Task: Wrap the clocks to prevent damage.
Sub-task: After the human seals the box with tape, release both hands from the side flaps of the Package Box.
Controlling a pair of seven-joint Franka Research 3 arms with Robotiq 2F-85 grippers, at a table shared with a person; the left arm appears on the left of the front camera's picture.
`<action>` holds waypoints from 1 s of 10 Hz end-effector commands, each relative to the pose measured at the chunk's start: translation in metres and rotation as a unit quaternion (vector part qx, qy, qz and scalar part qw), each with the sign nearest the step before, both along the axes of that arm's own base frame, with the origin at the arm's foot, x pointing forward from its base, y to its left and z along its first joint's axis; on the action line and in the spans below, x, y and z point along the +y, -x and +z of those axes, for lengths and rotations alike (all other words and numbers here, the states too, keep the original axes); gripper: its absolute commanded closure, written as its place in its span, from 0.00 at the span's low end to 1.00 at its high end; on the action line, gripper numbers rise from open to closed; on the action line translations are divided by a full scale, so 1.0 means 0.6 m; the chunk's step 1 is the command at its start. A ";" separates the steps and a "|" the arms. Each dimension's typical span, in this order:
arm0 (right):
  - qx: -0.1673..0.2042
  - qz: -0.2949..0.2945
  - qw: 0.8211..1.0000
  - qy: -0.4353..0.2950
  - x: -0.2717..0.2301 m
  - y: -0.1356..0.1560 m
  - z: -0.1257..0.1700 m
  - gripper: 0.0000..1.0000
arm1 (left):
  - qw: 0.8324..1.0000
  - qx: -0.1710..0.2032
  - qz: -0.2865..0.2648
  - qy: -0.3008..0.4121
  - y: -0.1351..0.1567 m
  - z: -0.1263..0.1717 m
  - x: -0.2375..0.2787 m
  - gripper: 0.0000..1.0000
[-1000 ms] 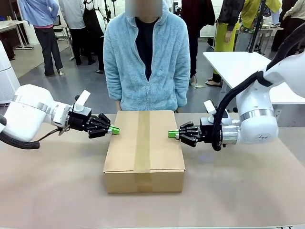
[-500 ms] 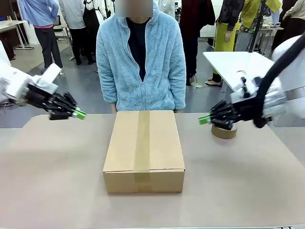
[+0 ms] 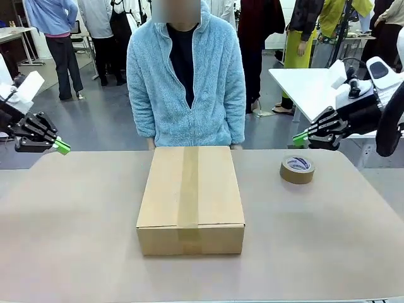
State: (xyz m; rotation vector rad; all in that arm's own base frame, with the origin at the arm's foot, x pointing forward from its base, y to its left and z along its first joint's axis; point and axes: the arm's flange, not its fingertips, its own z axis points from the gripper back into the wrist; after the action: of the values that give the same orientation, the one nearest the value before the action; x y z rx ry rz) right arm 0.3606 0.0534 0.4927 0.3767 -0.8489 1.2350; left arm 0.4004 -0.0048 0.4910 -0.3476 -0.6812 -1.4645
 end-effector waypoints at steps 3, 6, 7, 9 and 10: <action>-0.009 -0.005 1.000 -0.013 -0.010 -0.004 -0.002 0.99 | 1.000 0.000 -0.003 -0.001 -0.008 -0.002 -0.004 0.99; -0.009 -0.005 1.000 -0.013 -0.010 -0.004 -0.002 0.99 | 1.000 0.000 -0.003 -0.001 -0.008 -0.002 -0.004 0.99; -0.009 -0.005 1.000 -0.013 -0.010 -0.004 -0.002 0.99 | 1.000 0.000 -0.003 -0.001 -0.008 -0.002 -0.004 0.99; -0.009 -0.005 1.000 -0.013 -0.010 -0.004 -0.002 0.99 | 1.000 0.000 -0.003 -0.001 -0.008 -0.002 -0.004 0.99; -0.009 -0.005 1.000 -0.013 -0.010 -0.004 -0.002 0.99 | 1.000 0.000 -0.003 -0.001 -0.008 -0.002 -0.004 0.99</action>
State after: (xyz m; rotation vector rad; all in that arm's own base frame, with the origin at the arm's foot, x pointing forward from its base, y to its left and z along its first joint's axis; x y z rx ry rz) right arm 0.3621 0.0465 0.4957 0.3975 -0.8843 1.2189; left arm 0.4025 -0.0082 0.4886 -0.3682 -0.7000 -1.4717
